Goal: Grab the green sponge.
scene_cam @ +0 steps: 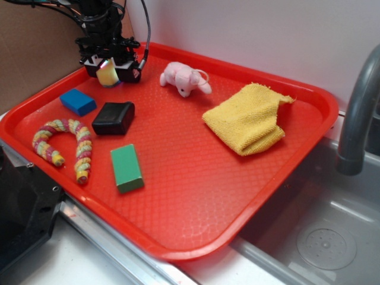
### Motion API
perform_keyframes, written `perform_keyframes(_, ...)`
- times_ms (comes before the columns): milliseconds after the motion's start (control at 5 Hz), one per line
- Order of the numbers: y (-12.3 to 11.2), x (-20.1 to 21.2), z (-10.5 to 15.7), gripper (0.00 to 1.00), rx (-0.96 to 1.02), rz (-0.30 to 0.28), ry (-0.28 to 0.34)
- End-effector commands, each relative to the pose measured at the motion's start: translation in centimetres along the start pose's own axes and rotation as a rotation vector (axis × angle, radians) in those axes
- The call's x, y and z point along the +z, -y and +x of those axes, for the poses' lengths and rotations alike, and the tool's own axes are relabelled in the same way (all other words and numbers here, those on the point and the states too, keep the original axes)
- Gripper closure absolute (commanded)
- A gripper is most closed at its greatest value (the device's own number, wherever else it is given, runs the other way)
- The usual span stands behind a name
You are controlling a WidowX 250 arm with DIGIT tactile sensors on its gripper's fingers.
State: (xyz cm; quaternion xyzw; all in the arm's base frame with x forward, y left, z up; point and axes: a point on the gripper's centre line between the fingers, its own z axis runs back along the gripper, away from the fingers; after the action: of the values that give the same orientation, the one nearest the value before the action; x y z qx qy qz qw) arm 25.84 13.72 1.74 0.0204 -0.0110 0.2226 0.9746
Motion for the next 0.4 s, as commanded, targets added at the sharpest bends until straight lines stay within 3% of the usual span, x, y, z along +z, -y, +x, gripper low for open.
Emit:
perform_keyframes(0, 1.1, 10.2, -5.3, 1.0, -0.096, -0.072, 0.054)
perform_keyframes(200, 3.9, 15.3, -8.7, 1.0, -0.233, -0.115, 0.074)
